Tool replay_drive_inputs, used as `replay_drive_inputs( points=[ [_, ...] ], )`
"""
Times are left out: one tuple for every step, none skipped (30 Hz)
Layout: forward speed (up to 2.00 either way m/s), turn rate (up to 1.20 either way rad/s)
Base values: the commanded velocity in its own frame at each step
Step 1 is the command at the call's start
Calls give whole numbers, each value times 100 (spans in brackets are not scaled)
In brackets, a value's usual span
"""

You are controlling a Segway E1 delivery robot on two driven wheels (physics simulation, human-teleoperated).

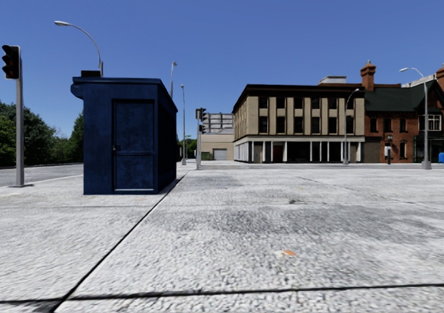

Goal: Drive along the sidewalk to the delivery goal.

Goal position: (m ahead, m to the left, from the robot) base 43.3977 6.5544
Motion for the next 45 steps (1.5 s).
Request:
replay_drive_inputs(
  points=[
    [200, 0],
    [200, 0],
    [200, 0],
    [200, 0],
    [200, 0],
    [200, 0],
    [200, 0],
    [200, 0],
    [200, 0],
    [200, 0],
    [200, 0],
    [200, 0],
    [200, 0],
    [200, 0],
    [200, 0],
    [200, 0],
    [200, 0],
    [200, 0],
    [200, 0],
    [200, 0],
    [200, 0],
    [200, 0],
    [200, 0],
    [200, 0],
    [200, 0],
    [200, 0],
    [200, 0],
    [200, 0],
    [200, 0],
    [200, 0],
    [200, 0],
    [200, 0],
    [200, 0],
    [200, 0],
    [200, 0],
    [200, 0],
    [200, 0],
    [200, 0],
    [200, 0],
    [200, 0],
    [200, 0],
    [200, 0],
    [200, 0],
    [200, 0],
    [200, 0]
  ],
)
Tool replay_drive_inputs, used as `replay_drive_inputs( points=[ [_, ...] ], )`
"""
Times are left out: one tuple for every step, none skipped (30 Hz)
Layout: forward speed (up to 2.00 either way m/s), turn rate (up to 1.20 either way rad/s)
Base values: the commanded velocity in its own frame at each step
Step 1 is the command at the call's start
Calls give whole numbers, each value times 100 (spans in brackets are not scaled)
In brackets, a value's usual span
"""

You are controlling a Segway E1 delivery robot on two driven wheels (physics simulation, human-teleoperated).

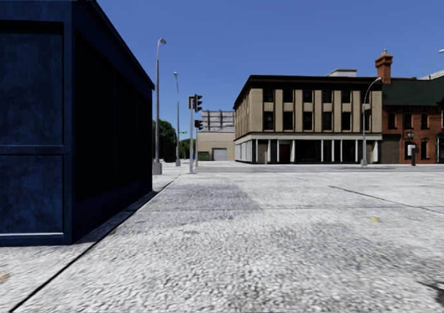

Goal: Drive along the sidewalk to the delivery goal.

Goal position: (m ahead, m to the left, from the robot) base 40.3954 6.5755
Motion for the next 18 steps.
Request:
replay_drive_inputs(
  points=[
    [200, 0],
    [200, 0],
    [200, 0],
    [200, 0],
    [200, 0],
    [200, 0],
    [200, 0],
    [200, 0],
    [200, 0],
    [200, 0],
    [200, 0],
    [200, 0],
    [200, 0],
    [200, 0],
    [200, 0],
    [200, 0],
    [200, 0],
    [200, 0]
  ],
)
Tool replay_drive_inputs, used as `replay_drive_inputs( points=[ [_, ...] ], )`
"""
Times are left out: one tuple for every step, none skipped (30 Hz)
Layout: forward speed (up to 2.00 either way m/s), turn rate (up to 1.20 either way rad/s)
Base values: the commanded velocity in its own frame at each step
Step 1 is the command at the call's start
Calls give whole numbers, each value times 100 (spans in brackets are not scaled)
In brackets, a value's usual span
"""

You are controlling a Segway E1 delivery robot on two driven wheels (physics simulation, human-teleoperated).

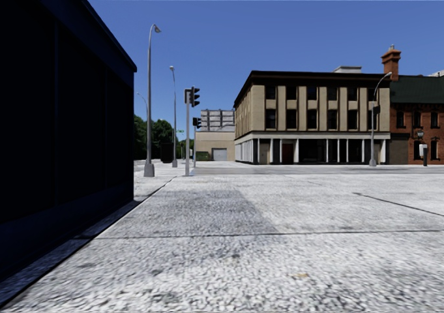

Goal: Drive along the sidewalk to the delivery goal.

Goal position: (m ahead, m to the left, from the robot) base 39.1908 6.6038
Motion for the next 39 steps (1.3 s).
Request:
replay_drive_inputs(
  points=[
    [200, 0],
    [200, 0],
    [200, 0],
    [200, 0],
    [200, 0],
    [200, 0],
    [200, 0],
    [200, 0],
    [200, 0],
    [200, 0],
    [200, 0],
    [200, 0],
    [200, 0],
    [200, 0],
    [200, 0],
    [200, 0],
    [200, 0],
    [200, 7],
    [200, 18],
    [200, 23],
    [200, 23],
    [200, 27],
    [200, 33],
    [200, 33],
    [200, 40],
    [200, 41],
    [200, 41],
    [200, 41],
    [200, 41],
    [200, 42],
    [200, 42],
    [200, 42],
    [200, 44],
    [200, 45],
    [200, 45],
    [200, 46],
    [200, 46],
    [200, 46],
    [200, 46]
  ],
)
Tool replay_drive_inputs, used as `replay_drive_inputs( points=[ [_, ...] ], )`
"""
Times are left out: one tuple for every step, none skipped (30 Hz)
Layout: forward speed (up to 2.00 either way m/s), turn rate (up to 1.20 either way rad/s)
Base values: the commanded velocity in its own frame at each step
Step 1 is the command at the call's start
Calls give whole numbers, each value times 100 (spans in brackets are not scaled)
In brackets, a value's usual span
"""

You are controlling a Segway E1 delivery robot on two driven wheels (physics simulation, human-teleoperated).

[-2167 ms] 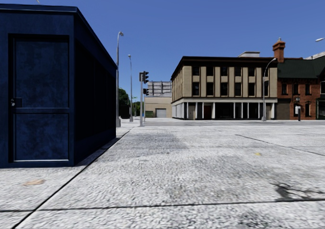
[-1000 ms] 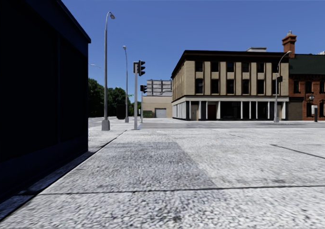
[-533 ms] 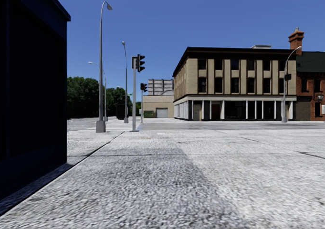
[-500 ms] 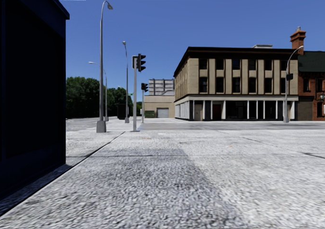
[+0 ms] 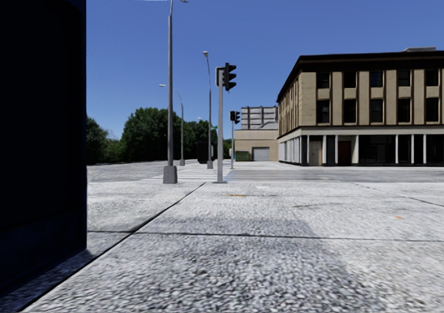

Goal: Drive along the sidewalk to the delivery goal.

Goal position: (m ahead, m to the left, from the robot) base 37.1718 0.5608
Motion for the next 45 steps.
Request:
replay_drive_inputs(
  points=[
    [200, 46],
    [200, 46],
    [200, 46],
    [200, 46],
    [200, 46],
    [200, 46],
    [200, 46],
    [200, 46],
    [200, 45],
    [200, 0],
    [200, 0],
    [200, 0],
    [200, 0],
    [200, 0],
    [200, 0],
    [200, 0],
    [200, 0],
    [200, -4],
    [200, -4],
    [200, -33],
    [200, -51],
    [200, -63],
    [200, -63],
    [200, -68],
    [200, -69],
    [200, -69],
    [200, -69],
    [200, -69],
    [200, -69],
    [200, -69],
    [200, -69],
    [200, -69],
    [200, -69],
    [200, -69],
    [200, -69],
    [200, -69],
    [200, -69],
    [200, -69],
    [200, -69],
    [200, -69],
    [200, -68],
    [200, -68],
    [200, -63],
    [200, -41],
    [200, -18]
  ],
)
